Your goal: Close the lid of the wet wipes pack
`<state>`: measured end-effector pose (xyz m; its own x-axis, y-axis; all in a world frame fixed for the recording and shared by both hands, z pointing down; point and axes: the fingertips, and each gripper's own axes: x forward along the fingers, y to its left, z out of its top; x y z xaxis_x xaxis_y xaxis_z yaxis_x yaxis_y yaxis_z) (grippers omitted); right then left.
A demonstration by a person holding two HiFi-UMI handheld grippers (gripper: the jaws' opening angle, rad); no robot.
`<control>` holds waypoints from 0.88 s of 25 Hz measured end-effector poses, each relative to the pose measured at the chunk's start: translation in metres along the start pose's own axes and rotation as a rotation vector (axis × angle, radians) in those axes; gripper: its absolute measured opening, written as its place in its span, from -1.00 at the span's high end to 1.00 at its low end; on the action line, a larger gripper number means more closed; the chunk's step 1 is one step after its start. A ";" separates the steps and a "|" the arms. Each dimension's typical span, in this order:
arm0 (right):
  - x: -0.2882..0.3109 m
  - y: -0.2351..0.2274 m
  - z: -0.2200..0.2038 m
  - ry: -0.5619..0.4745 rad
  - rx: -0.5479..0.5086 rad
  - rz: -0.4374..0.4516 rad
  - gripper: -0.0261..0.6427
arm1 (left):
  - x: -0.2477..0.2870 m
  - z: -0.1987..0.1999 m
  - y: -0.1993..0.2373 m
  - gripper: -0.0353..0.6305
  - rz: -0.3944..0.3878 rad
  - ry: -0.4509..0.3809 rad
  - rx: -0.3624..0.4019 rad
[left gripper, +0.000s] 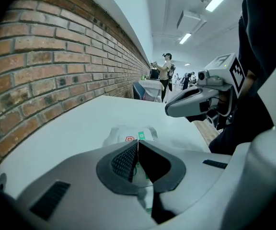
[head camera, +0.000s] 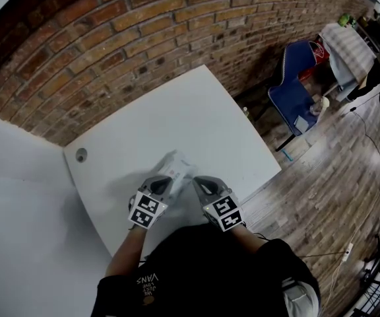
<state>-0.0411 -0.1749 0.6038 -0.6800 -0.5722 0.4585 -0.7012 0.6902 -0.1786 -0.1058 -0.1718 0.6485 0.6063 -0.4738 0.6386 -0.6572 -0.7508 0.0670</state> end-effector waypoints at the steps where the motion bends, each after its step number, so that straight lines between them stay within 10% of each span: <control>1: 0.000 0.000 0.000 0.000 0.000 0.001 0.93 | 0.001 0.000 -0.001 0.90 0.000 0.009 0.007; 22: -0.001 0.000 0.000 0.000 0.000 0.001 0.93 | 0.013 -0.015 -0.007 0.90 0.021 0.104 0.064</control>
<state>-0.0404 -0.1739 0.6029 -0.6806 -0.5714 0.4586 -0.7005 0.6908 -0.1790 -0.0999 -0.1655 0.6677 0.5408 -0.4419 0.7157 -0.6375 -0.7704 0.0060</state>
